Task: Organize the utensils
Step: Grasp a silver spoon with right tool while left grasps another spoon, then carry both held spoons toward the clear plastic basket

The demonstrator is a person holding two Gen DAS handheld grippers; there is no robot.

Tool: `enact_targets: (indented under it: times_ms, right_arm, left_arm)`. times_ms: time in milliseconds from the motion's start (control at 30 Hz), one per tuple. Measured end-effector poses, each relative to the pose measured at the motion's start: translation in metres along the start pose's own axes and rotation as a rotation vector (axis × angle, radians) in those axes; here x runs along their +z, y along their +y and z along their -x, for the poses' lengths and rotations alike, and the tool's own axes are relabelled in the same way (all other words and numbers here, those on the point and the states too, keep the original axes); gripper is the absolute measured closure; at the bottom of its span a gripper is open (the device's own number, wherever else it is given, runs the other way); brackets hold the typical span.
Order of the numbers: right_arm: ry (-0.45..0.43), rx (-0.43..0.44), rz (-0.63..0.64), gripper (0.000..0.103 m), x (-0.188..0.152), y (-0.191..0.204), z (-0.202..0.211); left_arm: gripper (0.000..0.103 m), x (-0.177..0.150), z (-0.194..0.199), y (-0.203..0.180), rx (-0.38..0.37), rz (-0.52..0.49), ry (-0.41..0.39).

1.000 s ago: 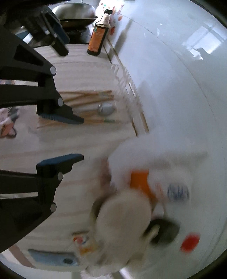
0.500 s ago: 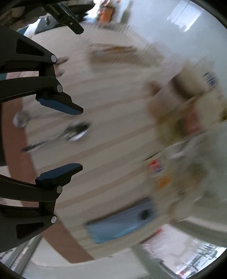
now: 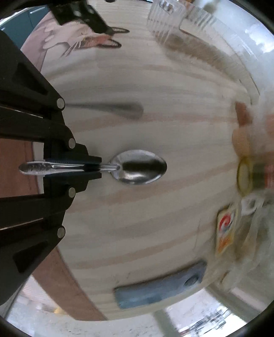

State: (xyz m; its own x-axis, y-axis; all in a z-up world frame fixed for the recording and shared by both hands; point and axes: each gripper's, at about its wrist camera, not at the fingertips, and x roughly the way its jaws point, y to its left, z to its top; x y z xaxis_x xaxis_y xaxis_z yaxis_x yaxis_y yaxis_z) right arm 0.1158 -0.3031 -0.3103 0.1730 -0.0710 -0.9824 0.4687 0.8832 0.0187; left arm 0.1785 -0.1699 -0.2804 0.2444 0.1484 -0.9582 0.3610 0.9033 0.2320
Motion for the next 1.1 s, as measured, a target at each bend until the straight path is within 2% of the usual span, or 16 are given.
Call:
enact_targets:
  times_ms: [167,300,367,433,500,533,567,600,667,700,833,1100]
  right_arm:
    - [0.026,0.006,-0.106,0.097,-0.024,-0.055,0.006]
    - [0.037,0.008,-0.163,0.096,-0.04,-0.088,0.009]
    - [0.036,0.013,-0.188,0.096,-0.046,-0.098,0.01]
    - [0.03,0.023,-0.213,0.096,-0.049,-0.104,0.01]
    - [0.024,0.023,-0.224,0.096,-0.051,-0.106,0.009]
    - [0.022,0.019,-0.224,0.096,-0.051,-0.109,0.009]
    - [0.019,0.013,-0.222,0.096,-0.053,-0.111,0.01]
    - [0.016,0.006,-0.218,0.096,-0.056,-0.106,0.01]
    - [0.013,0.001,-0.213,0.096,-0.055,-0.103,0.01]
    - [0.013,-0.001,-0.212,0.096,-0.057,-0.101,0.009]
    - [0.015,0.0,-0.201,0.096,-0.049,-0.091,0.007]
    - [0.035,0.043,-0.12,0.096,-0.045,-0.054,0.007]
  left_arm:
    - [0.001,-0.018,-0.004,-0.049,-0.202,-0.098,0.112]
    - [0.001,-0.031,-0.012,-0.083,-0.283,-0.182,0.182]
    - [0.003,-0.036,-0.017,-0.094,-0.3,-0.207,0.213]
    - [0.005,-0.039,-0.021,-0.1,-0.306,-0.218,0.226]
    - [0.02,-0.041,-0.023,-0.104,-0.294,-0.227,0.229]
    - [0.033,-0.041,-0.025,-0.106,-0.287,-0.231,0.232]
    - [0.041,-0.042,-0.027,-0.108,-0.284,-0.231,0.241]
    - [0.043,-0.042,-0.026,-0.109,-0.276,-0.234,0.229]
    - [0.062,-0.042,-0.023,-0.111,-0.261,-0.248,0.208]
    - [0.065,-0.042,-0.022,-0.11,-0.256,-0.249,0.198]
    - [0.065,-0.041,-0.02,-0.106,-0.272,-0.226,0.192]
    - [0.065,-0.047,-0.028,-0.065,-0.227,-0.146,0.17]
